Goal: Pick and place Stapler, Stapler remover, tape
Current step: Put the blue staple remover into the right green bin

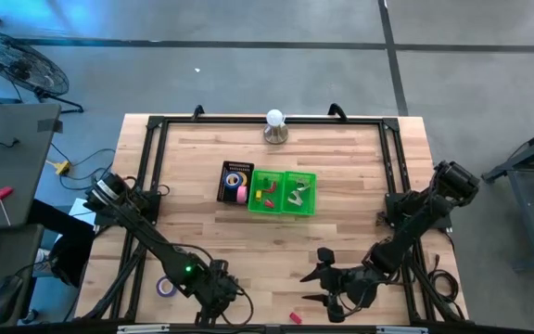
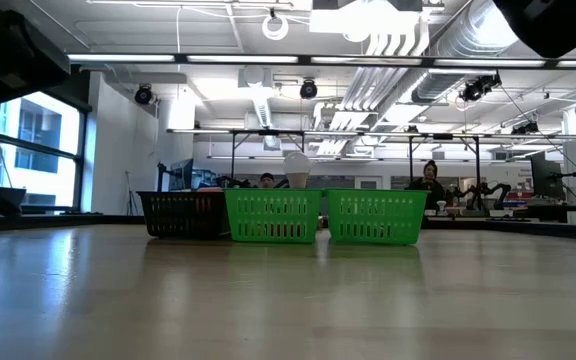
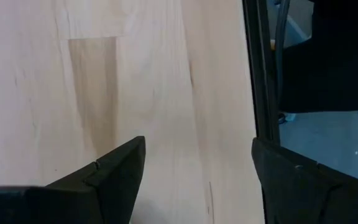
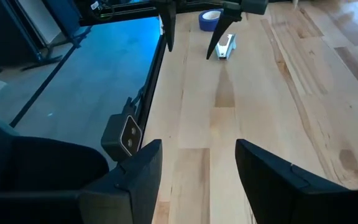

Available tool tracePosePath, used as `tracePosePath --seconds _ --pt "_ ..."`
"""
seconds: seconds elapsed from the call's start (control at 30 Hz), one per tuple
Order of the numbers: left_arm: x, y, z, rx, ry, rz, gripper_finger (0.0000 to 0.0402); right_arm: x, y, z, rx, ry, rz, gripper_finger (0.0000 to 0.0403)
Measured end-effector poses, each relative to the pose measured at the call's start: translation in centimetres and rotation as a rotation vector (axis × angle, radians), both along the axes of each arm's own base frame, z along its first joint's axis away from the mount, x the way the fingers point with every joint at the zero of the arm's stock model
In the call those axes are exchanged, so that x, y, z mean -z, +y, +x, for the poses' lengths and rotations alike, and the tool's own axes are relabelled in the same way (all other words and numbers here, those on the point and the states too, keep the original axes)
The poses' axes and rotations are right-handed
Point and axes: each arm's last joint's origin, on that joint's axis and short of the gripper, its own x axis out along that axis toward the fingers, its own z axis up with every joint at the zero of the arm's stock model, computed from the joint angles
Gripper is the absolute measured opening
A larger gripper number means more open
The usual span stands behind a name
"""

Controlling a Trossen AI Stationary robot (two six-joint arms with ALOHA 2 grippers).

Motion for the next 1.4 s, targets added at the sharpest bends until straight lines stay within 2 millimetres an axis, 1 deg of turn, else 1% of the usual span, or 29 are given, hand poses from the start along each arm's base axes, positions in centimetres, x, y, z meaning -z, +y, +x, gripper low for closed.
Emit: tracePosePath --seconds 0.4,0.53,0.67,0.8,0.87,1.0,1.13,1.27,1.4 --pt "-0.7 -0.8 0.8 -0.053 -0.082 -0.117 0.0287 0.0 0.1 -0.1 0.008 -0.002 0.007 0.0195" --pt "-0.7 -0.7 0.9 -0.044 -0.11 -0.093 0.0287 0.0 0.1 -0.1 0.008 -0.002 0.007 0.0195" --pt "-0.8 -0.6 1.1 -0.106 -0.149 -0.06 0.0287 0.0 0.1 -0.1 0.008 -0.002 0.007 0.0195" --pt "-0.7 -0.5 1.0 -0.174 -0.123 -0.081 0.0287 0.0 0.1 -0.1 0.009 -0.001 0.01 0.0195" --pt "-0.6 -0.4 1.0 -0.178 -0.113 -0.074 0.0287 0.0 0.1 -0.1 0.009 -0.001 0.01 0.0195" --pt "0.0 0.3 0.2 -0.182 -0.04 0.029 0.0287 0.0 0.1 -0.1 0.009 -0.001 0.011 0.0195" --pt "0.6 1.4 -0.9 -0.149 0.061 0.178 0.0287 0.0 0.1 -0.1 0.006 0.0 0.012 0.0195" --pt "0.9 2.4 -1.7 -0.137 0.115 0.327 0.0287 0.0 0.1 -0.1 0.006 0.0 0.012 0.0195" --pt "1.0 2.6 -1.9 -0.115 0.127 0.358 0.0287 0.0 0.1 -0.1 0.006 0.0 0.012 0.0195"
